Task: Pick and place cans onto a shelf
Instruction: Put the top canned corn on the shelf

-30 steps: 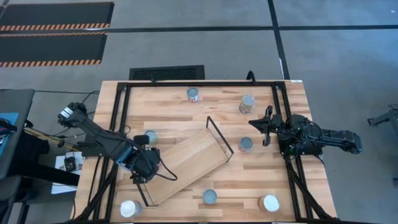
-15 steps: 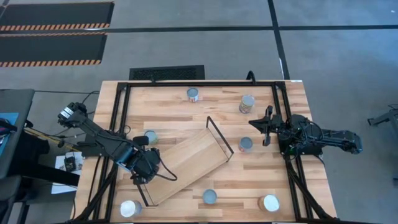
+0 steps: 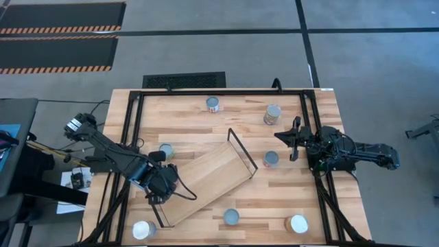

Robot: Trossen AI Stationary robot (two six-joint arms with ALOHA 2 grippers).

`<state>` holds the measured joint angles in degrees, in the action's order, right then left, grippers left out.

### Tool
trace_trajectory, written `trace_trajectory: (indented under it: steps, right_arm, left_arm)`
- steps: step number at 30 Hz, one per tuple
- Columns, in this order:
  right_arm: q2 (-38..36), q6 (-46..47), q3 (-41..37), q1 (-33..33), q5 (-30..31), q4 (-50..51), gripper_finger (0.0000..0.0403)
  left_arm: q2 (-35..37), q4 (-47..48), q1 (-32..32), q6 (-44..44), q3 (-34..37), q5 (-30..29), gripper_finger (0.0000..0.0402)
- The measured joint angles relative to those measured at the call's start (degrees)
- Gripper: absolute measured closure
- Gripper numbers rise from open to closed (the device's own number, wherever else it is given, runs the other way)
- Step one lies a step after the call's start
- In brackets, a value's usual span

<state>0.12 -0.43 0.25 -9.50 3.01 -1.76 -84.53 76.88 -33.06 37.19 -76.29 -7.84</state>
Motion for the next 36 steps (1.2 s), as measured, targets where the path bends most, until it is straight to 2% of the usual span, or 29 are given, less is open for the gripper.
trace_trajectory:
  steps: [6, 29, 36]
  right_arm:
    - [-0.02, 0.0, 0.0, -0.02, 0.0, -0.04, 0.0365]
    - [-0.02, 0.0, 0.02, 0.0, 0.0, -0.26, 0.0365]
    - [-0.01, 0.0, 0.02, 0.0, 0.0, -0.31, 0.0365]
  left_arm:
    - [-3.38, -1.55, 0.0, -3.52, 0.0, 1.85, 0.0401]
    - [-3.54, -1.25, -0.02, -0.42, -0.02, 5.99, 0.0401]
    - [-3.52, -1.29, 0.0, 0.04, -0.2, 5.89, 0.0375]
